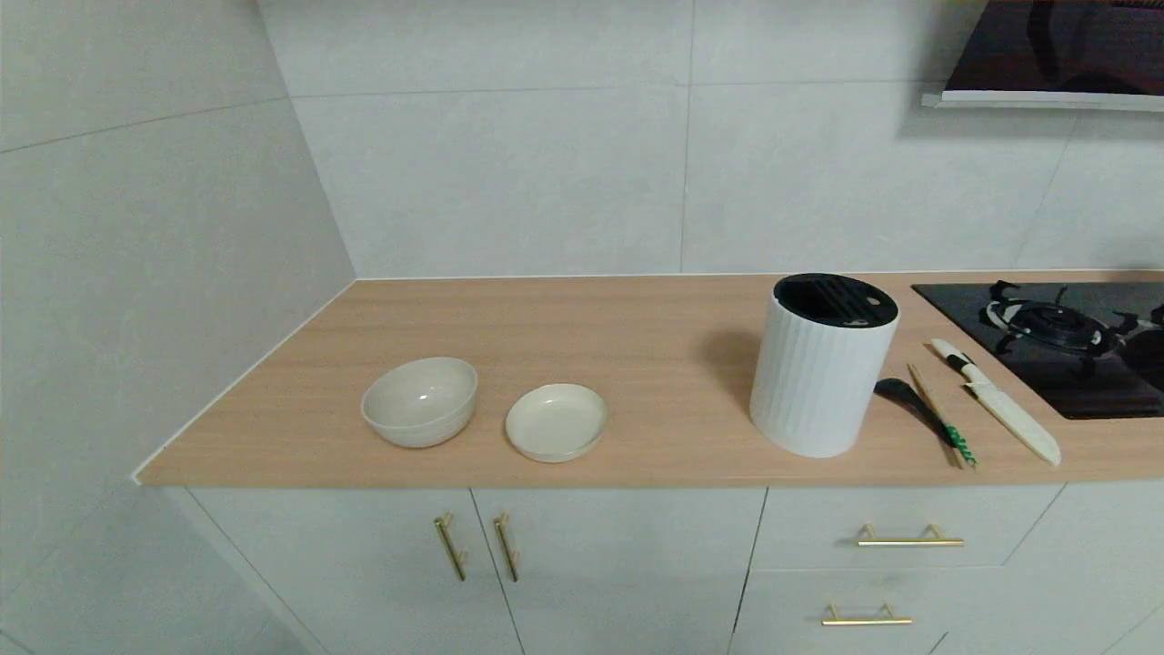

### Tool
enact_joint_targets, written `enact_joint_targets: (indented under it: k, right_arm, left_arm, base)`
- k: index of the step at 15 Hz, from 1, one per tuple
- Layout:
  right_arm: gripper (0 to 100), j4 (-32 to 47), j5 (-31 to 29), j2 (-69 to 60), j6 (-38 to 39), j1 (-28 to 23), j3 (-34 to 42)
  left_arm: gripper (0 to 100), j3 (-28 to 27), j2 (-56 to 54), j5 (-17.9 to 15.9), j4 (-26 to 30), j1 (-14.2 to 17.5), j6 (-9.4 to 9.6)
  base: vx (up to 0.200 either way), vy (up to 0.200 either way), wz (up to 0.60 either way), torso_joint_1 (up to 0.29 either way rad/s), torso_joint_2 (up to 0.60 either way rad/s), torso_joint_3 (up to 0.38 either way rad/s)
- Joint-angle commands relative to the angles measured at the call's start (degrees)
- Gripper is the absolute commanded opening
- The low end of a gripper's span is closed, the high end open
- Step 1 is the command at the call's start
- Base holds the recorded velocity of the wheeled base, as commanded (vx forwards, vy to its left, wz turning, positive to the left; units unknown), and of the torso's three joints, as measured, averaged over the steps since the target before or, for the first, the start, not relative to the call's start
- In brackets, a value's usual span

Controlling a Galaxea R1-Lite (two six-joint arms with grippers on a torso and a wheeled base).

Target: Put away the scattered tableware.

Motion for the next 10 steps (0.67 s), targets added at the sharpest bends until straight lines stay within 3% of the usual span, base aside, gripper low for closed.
enact_joint_targets:
  k: [1, 10]
  right_arm:
    - [100, 0.0, 0.01, 0.05, -0.03, 0.02, 0.0]
    - [100, 0.0, 0.01, 0.05, -0.03, 0.02, 0.0]
  left_arm:
    - [100, 0.0, 0.09, 0.04, 0.01, 0.02, -0.01]
    - [100, 0.0, 0.09, 0.04, 0.01, 0.02, -0.01]
  base:
    - [0.0, 0.2, 0.0, 0.002, 0.01, 0.007]
    - [0.0, 0.2, 0.0, 0.001, 0.0, 0.001]
